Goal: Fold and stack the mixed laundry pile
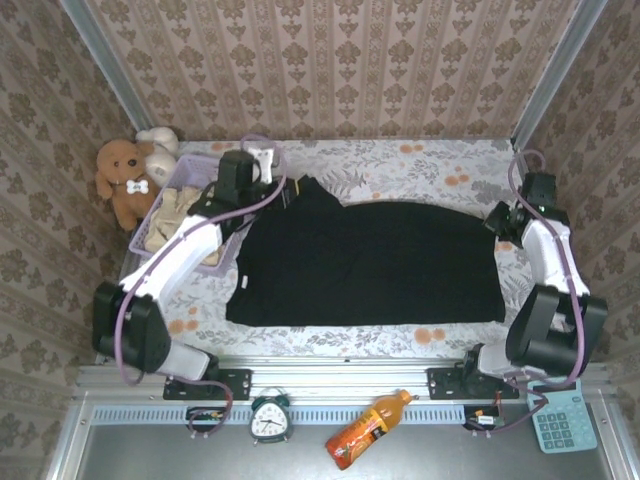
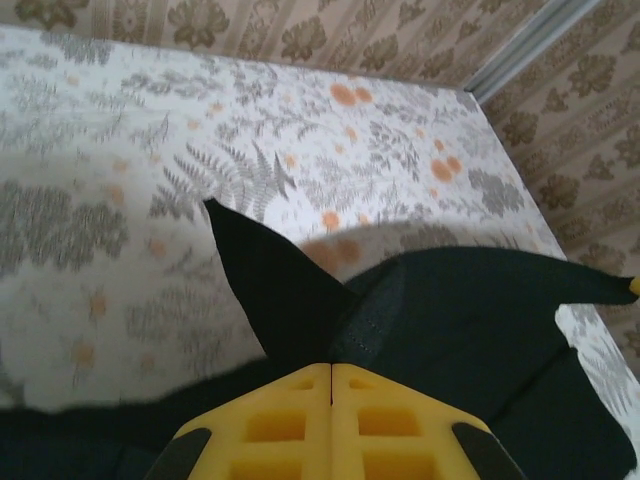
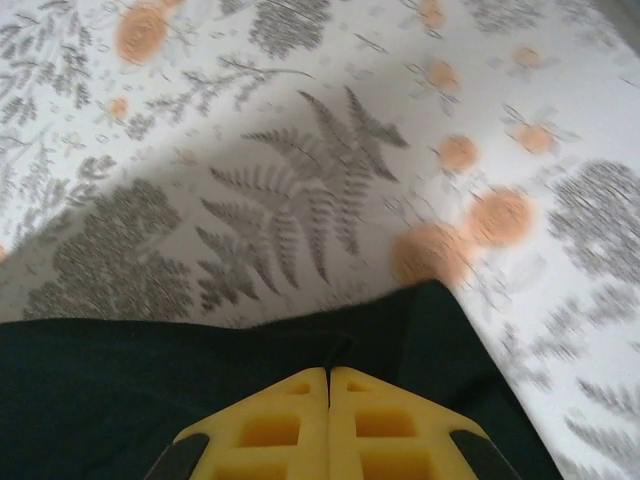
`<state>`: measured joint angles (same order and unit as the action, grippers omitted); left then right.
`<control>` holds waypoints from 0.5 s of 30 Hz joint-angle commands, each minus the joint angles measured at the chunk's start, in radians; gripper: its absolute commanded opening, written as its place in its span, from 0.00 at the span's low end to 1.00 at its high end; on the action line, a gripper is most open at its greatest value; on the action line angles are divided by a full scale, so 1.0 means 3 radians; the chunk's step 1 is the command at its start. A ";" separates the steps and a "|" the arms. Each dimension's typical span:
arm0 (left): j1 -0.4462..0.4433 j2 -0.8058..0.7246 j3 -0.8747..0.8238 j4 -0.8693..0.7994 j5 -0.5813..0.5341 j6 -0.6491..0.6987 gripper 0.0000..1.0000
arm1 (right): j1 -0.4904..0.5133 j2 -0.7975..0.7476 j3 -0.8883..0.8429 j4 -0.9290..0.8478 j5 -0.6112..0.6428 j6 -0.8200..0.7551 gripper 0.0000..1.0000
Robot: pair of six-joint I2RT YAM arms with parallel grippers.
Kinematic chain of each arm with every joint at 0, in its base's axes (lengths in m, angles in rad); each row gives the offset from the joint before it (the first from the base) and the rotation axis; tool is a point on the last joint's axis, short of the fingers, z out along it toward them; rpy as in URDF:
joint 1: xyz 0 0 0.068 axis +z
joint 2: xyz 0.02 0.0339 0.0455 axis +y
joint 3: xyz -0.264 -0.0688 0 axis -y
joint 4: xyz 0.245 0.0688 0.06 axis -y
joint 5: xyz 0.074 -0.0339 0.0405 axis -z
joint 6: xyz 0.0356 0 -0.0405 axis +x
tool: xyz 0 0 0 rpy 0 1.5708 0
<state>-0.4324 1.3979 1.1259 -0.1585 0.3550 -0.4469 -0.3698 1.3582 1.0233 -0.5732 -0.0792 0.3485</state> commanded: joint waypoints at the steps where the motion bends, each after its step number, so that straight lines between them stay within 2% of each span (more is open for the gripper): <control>1: -0.0037 -0.0573 -0.0370 -0.0198 -0.0110 0.0064 0.00 | -0.0091 -0.0559 -0.0256 -0.0089 0.0195 0.0139 0.00; 7: -0.0056 -0.1428 -0.0846 -0.0609 -0.0486 -0.0039 0.00 | -0.0250 -0.1167 -0.0632 -0.0194 0.0330 0.0200 0.00; 11: -0.0057 -0.1736 -0.1068 -0.0741 -0.0561 -0.0192 0.00 | -0.0397 -0.1101 -0.0786 -0.0111 0.0127 0.0263 0.01; 13: -0.0057 -0.1818 -0.1190 -0.0722 -0.0511 -0.0315 0.00 | -0.0431 -0.0952 -0.0801 -0.0099 0.0063 0.0283 0.16; 14: -0.0057 -0.1852 -0.1255 -0.0718 -0.0481 -0.0378 0.14 | -0.0444 -0.0880 -0.0794 -0.0094 -0.0006 0.0280 0.20; 15: -0.0057 -0.1872 -0.1299 -0.0733 -0.0494 -0.0439 0.40 | -0.0450 -0.0837 -0.0789 -0.0089 -0.0029 0.0285 0.27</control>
<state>-0.4446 0.8551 0.7761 -0.3359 0.2195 -0.5041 -0.4953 1.0702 0.7948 -0.5953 -0.0456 0.4145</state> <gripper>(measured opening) 0.175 0.207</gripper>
